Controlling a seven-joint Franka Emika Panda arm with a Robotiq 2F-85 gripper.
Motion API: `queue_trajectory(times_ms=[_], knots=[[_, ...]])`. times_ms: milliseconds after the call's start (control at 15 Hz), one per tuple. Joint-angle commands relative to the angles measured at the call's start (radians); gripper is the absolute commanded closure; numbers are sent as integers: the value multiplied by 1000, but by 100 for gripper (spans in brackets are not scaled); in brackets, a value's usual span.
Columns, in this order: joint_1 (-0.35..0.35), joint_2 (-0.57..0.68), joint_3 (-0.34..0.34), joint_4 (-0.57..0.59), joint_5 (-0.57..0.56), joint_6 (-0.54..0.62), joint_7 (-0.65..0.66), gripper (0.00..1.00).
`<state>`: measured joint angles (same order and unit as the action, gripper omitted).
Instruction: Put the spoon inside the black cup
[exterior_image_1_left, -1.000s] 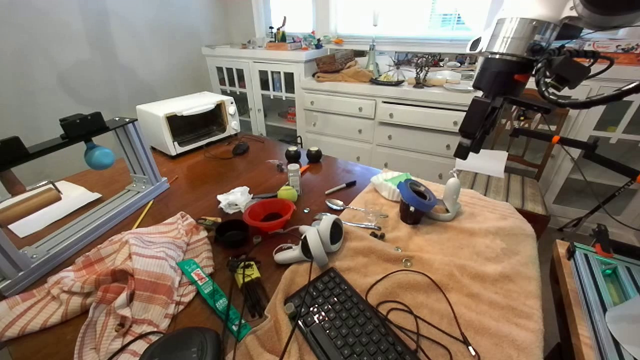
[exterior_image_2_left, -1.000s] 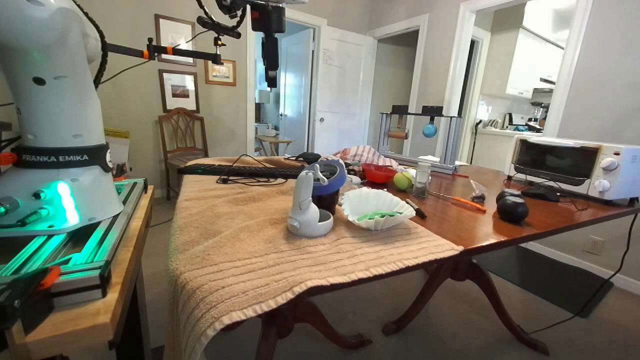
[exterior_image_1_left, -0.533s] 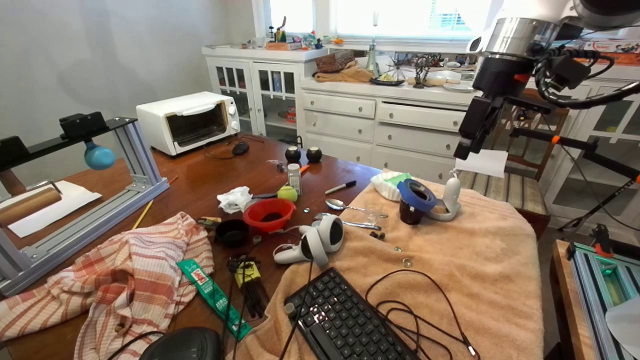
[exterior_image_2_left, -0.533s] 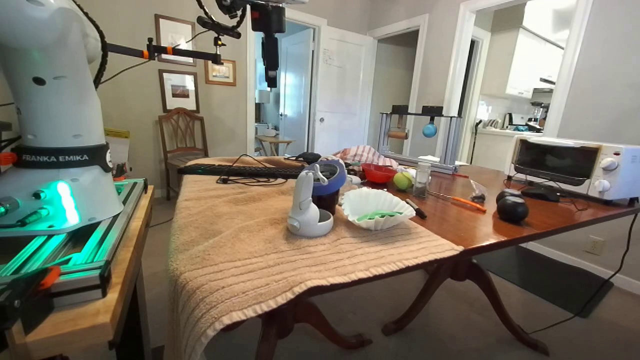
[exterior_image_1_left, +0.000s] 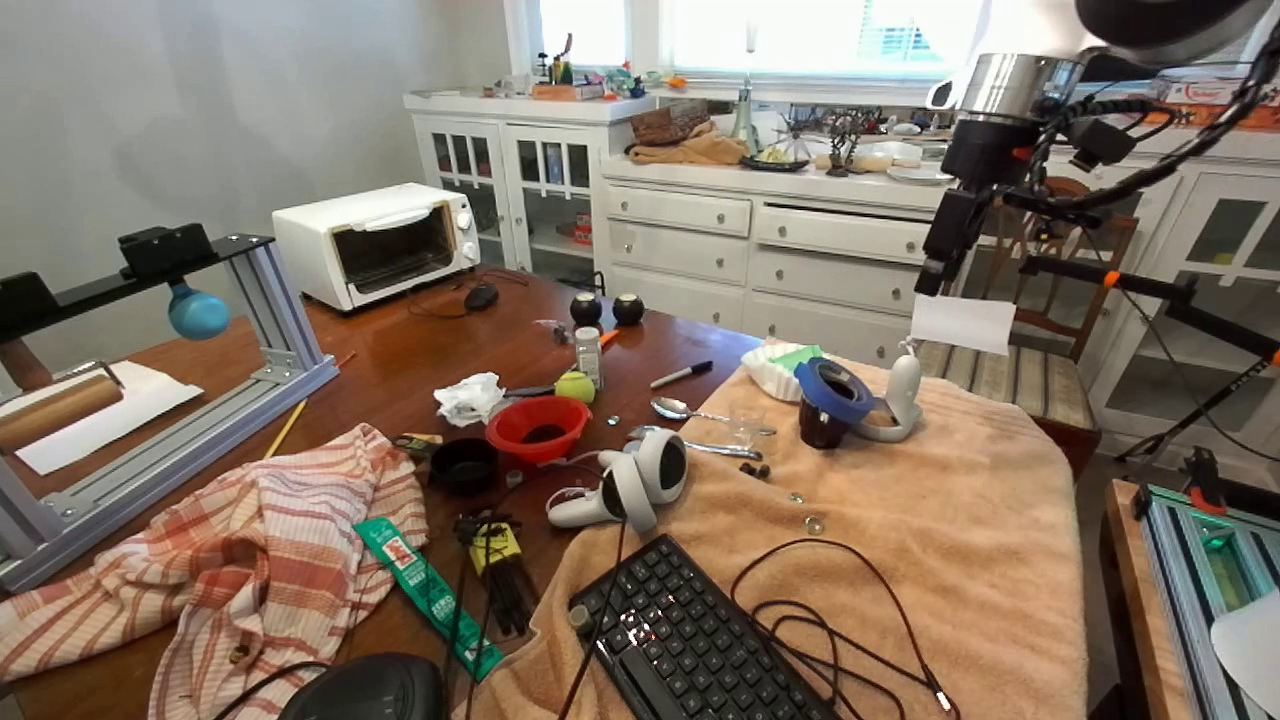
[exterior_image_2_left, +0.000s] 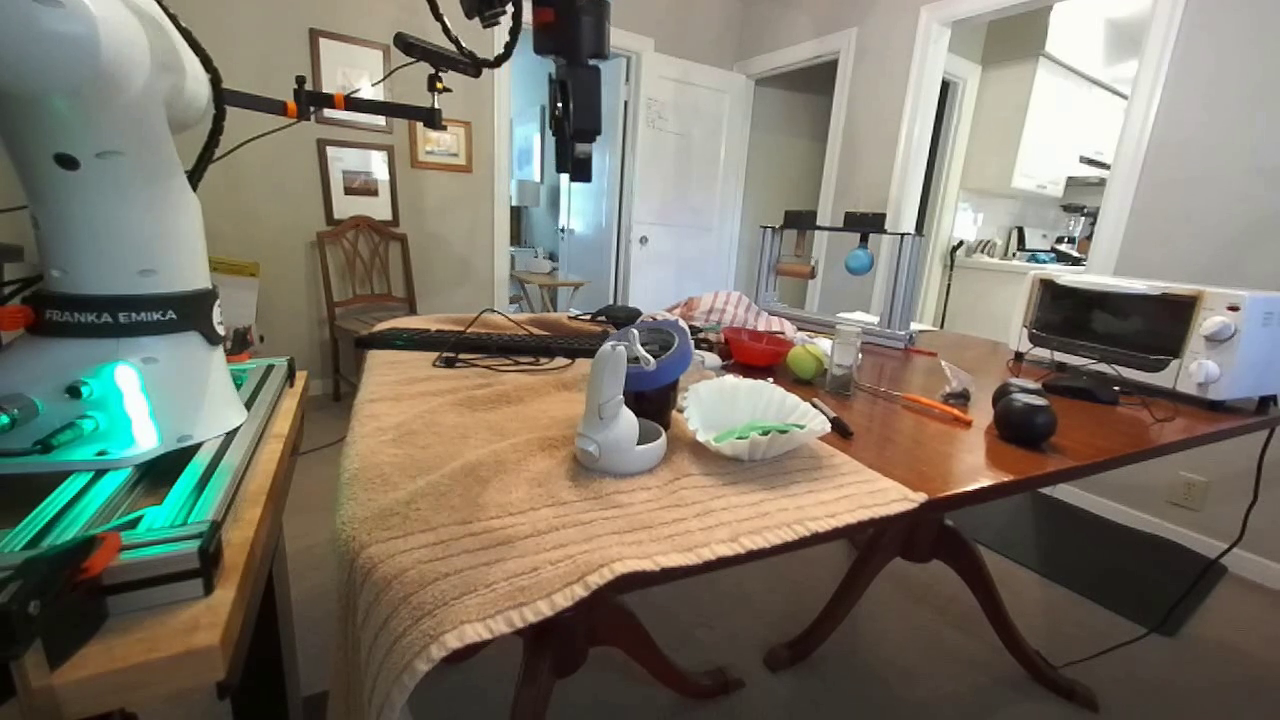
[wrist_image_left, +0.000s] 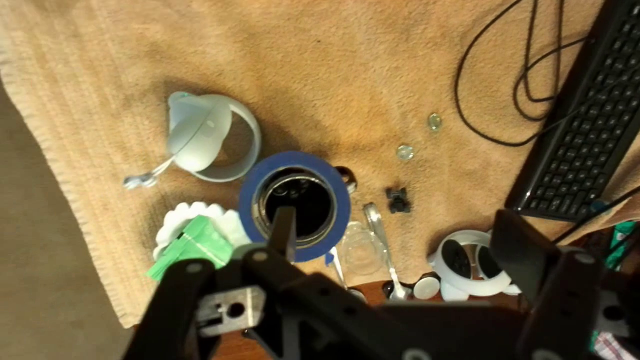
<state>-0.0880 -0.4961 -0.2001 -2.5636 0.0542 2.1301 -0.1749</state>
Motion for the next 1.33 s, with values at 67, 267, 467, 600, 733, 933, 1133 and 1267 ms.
queue_trajectory(times_ms=[67, 267, 467, 600, 733, 933, 1133, 1267], knots=[[-5, 217, -91, 228, 3, -60, -222, 0], [-4, 322, -106, 362, 27, -97, -325, 0], [-6, 425, -86, 500, 66, -171, -394, 0], [-12, 485, -66, 585, 96, -228, -413, 0], [-22, 542, -42, 668, 128, -284, -423, 0], [-39, 519, -11, 647, 112, -277, -404, 0], [-45, 579, 5, 722, 120, -324, -411, 0], [-49, 590, 5, 733, 121, -329, -415, 0]])
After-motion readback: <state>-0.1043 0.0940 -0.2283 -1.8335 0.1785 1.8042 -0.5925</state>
